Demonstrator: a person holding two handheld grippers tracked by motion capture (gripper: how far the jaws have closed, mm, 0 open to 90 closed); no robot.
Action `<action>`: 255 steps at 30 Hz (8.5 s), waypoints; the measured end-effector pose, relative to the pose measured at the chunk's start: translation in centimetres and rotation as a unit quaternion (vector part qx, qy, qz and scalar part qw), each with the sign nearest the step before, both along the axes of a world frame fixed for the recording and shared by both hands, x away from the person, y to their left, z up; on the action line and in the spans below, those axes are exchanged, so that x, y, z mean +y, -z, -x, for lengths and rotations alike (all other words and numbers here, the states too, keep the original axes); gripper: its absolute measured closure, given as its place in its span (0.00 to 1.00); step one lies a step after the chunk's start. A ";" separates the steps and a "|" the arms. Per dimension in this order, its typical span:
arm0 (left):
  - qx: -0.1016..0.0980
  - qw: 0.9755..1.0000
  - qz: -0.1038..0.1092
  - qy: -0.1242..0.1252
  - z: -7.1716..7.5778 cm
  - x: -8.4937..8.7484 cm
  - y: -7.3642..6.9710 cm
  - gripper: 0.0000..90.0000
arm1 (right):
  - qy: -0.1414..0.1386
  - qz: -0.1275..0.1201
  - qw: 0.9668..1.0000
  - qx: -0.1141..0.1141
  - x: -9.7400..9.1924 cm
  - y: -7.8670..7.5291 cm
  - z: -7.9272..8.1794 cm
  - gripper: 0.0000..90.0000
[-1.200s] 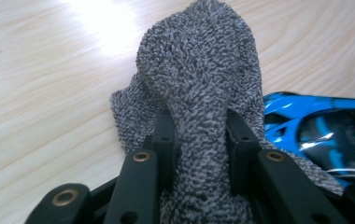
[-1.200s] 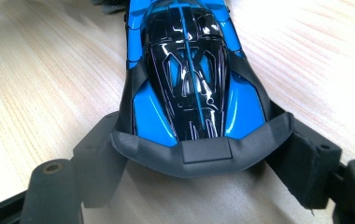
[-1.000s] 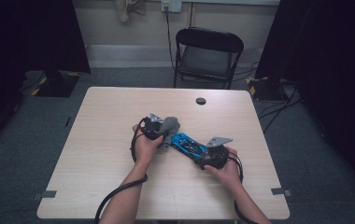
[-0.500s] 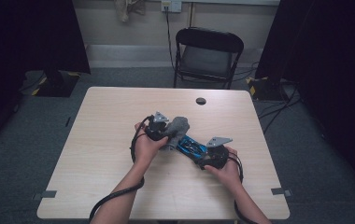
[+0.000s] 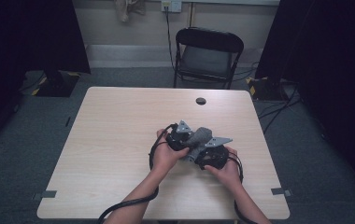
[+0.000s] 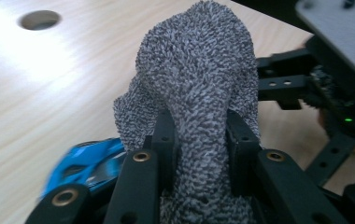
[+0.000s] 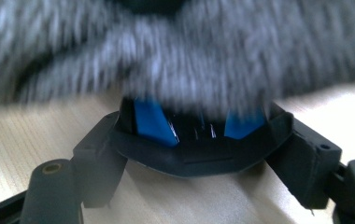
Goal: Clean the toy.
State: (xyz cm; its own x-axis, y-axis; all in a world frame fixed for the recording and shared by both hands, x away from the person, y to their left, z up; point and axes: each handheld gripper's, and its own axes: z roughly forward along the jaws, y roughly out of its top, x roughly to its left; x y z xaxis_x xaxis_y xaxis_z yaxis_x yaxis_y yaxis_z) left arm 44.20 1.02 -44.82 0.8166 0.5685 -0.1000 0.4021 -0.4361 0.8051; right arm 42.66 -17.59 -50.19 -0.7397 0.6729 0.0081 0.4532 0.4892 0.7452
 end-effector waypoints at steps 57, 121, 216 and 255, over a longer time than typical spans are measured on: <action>0.033 0.996 -0.025 -0.080 -4.5 3.3 1.7 0.77 | -0.001 0.000 1.000 0.000 0.0 0.0 0.0 0.27; 0.046 0.992 -0.051 -0.108 -3.0 10.3 1.7 0.76 | -0.007 0.002 1.000 0.001 0.0 0.0 -0.1 0.26; 0.072 0.995 -0.063 0.022 3.4 3.6 3.1 0.76 | -0.014 -0.008 1.000 0.018 3.5 -2.6 -3.4 0.49; 0.087 0.992 -0.052 -0.075 -0.1 8.6 2.7 0.77 | -0.013 -0.017 1.000 0.007 3.1 -2.3 -3.0 0.49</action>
